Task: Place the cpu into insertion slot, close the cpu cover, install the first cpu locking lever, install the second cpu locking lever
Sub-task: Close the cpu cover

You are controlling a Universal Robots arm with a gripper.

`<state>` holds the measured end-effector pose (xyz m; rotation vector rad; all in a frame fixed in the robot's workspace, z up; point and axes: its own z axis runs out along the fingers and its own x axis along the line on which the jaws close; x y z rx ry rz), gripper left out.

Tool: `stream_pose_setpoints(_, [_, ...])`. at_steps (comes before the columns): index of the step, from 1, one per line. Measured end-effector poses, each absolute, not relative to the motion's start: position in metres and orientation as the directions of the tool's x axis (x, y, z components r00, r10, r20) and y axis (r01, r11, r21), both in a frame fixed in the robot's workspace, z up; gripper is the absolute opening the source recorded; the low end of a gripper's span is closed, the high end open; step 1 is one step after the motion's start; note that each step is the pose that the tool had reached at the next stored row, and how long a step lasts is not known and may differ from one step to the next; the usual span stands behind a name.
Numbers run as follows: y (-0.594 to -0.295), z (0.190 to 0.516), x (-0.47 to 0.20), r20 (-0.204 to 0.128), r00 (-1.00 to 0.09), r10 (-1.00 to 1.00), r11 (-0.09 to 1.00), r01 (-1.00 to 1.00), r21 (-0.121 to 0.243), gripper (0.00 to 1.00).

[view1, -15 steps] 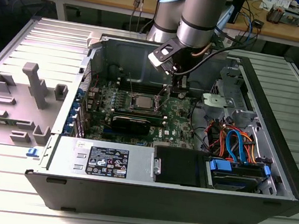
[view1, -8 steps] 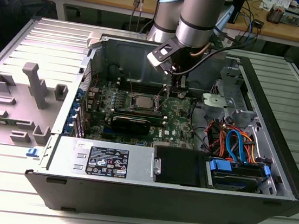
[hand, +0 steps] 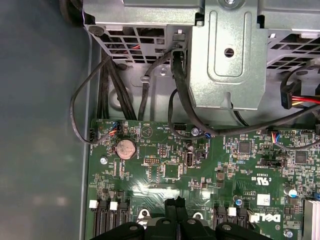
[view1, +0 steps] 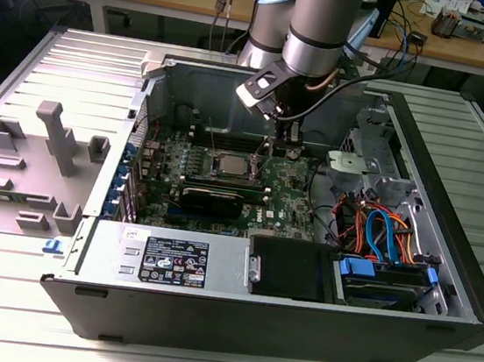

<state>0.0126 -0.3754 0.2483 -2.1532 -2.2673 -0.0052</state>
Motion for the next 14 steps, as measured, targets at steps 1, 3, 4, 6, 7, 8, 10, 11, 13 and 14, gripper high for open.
stream_pose_setpoints(1, [-0.3754, 0.2483, 0.0121, 0.013, -0.052, 0.999, 0.052, 0.999, -0.008, 0.11])
stream_pose_setpoints(3, [-0.3754, 0.2483, 0.0115, 0.013, -0.052, 0.999, 0.052, 0.999, -0.008, 0.11])
stream_pose_setpoints(4, [-0.3754, 0.2483, 0.0112, 0.013, -0.052, 0.999, 0.052, 0.999, -0.008, 0.11])
stream_pose_setpoints(6, [-0.3754, 0.2483, 0.011, 0.013, -0.052, 0.999, 0.052, 0.999, -0.008, 0.11])
stream_pose_setpoints(7, [-0.3754, 0.2483, 0.0106, 0.013, -0.052, 0.999, 0.052, 0.999, -0.008, 0.11])
stream_pose_setpoints(8, [-0.3754, 0.2483, 0.0105, 0.013, -0.052, 0.999, 0.052, 0.999, -0.008, 0.11])
stream_pose_setpoints(10, [-0.3754, 0.2483, 0.0105, 0.013, -0.052, 0.999, 0.052, 0.999, -0.008, 0.11])
stream_pose_setpoints(11, [-0.3754, 0.2483, 0.0102, 0.013, -0.051, 0.999, 0.051, 0.999, -0.008, 0.11])
stream_pose_setpoints(13, [-0.3754, 0.2483, 0.0099, 0.013, -0.052, 0.999, 0.052, 0.999, -0.008, 0.11])
stream_pose_setpoints(14, [-0.3754, 0.2483, 0.0099, 0.013, -0.052, 0.999, 0.052, 0.999, -0.008, 0.11])
